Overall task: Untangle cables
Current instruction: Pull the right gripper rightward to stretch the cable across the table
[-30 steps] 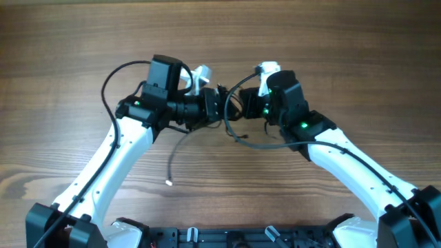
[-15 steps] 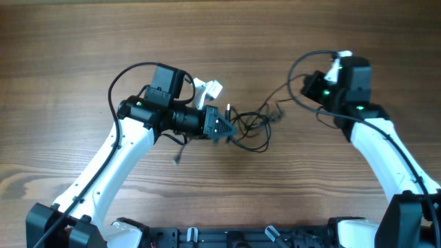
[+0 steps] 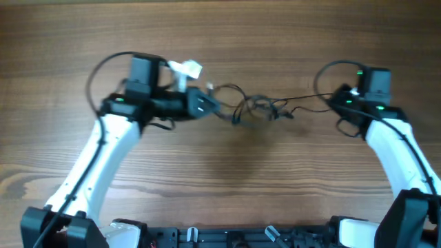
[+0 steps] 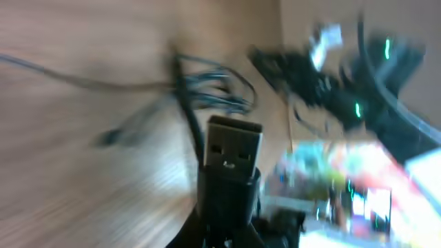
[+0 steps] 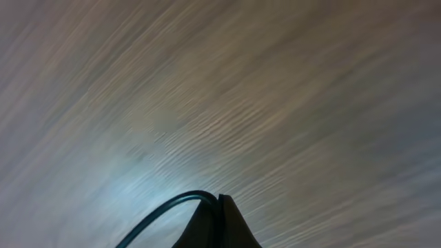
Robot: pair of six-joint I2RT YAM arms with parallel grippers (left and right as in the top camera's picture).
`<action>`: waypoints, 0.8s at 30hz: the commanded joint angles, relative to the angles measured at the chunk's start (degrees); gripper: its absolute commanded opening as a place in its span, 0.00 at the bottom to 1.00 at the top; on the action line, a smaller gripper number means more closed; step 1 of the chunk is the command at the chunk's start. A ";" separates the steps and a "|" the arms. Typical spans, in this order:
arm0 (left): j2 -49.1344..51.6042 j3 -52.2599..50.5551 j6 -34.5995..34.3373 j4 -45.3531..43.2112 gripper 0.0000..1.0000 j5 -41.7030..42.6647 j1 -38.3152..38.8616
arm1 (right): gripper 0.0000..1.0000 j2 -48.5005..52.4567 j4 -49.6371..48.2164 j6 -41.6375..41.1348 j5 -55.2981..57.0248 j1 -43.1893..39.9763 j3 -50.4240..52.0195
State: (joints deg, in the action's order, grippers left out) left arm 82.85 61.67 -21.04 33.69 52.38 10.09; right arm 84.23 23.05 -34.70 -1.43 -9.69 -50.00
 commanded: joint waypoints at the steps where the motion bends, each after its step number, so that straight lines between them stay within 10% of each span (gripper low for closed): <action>1: -1.53 0.50 -4.00 0.42 0.04 -1.86 -11.96 | 0.04 0.70 -0.59 0.92 1.25 -8.52 -0.13; 17: -1.40 0.44 -12.90 4.37 0.09 -22.08 -24.02 | 0.04 0.70 -1.20 4.94 -11.78 -25.90 -0.15; 24: -1.40 0.42 -12.92 4.33 0.43 -22.45 -19.52 | 0.24 0.70 -1.14 8.92 -22.05 -24.90 -0.13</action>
State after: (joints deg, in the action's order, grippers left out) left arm 82.78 61.67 -32.97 38.00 32.10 -12.43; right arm 84.23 22.09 -30.22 -15.33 -35.59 -50.00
